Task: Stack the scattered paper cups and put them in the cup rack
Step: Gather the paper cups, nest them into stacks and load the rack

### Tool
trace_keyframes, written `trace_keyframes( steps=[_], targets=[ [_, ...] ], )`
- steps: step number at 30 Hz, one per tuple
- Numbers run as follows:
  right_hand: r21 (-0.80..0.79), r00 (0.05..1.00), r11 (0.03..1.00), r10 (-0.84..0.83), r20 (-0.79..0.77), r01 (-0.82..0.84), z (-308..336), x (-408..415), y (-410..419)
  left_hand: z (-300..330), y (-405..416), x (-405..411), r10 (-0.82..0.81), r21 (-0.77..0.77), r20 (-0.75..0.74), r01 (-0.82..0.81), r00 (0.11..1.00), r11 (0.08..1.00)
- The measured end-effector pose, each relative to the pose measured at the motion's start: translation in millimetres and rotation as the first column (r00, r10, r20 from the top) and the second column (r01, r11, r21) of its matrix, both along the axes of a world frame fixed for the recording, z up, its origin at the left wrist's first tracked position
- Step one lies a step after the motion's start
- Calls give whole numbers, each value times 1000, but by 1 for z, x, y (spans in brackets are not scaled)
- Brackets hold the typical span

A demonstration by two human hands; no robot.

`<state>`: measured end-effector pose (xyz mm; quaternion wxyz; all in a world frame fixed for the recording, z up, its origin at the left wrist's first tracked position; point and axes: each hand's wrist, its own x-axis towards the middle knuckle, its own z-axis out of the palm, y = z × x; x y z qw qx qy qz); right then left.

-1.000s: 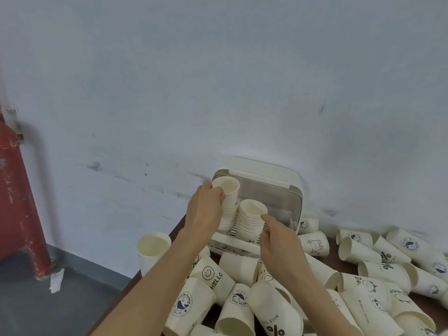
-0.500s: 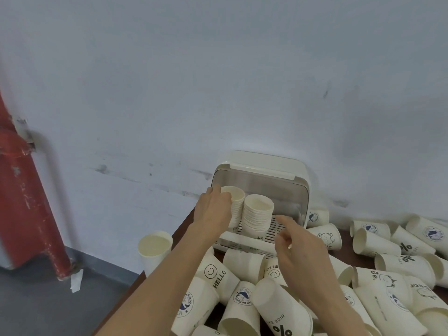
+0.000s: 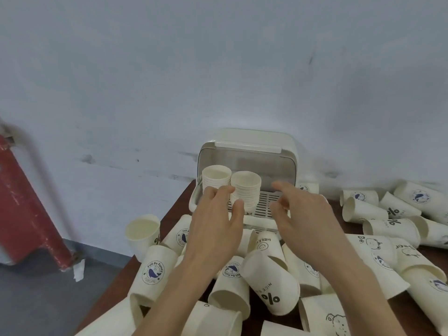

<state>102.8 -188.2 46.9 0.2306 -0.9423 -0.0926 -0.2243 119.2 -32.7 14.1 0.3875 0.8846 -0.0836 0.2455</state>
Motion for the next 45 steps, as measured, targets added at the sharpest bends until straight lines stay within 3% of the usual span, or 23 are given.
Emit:
trace_keyframes(
  steps=[9,13,21,31,45],
  targets=[
    [-4,997,997,-73,-20,73,3,-26,-13,5,-6,-52,-62,-110,54,68,997,992],
    [62,997,996,-53,-63,57,-7,-56,-12,8,-8,-76,-92,-150,39,97,995,984],
    [22,987,997,-69,-143,73,-9,-120,-28,24,-24,-133,-164,-197,55,172,985,965],
    [16,977,987,-155,-146,159,6,-176,-58,39,-63,-168,-291,-144,81,300,953,943],
    [-56,938,958,-286,-195,280,-1,-187,-91,20,-95,-150,-360,-107,-36,355,932,929]
  ],
)
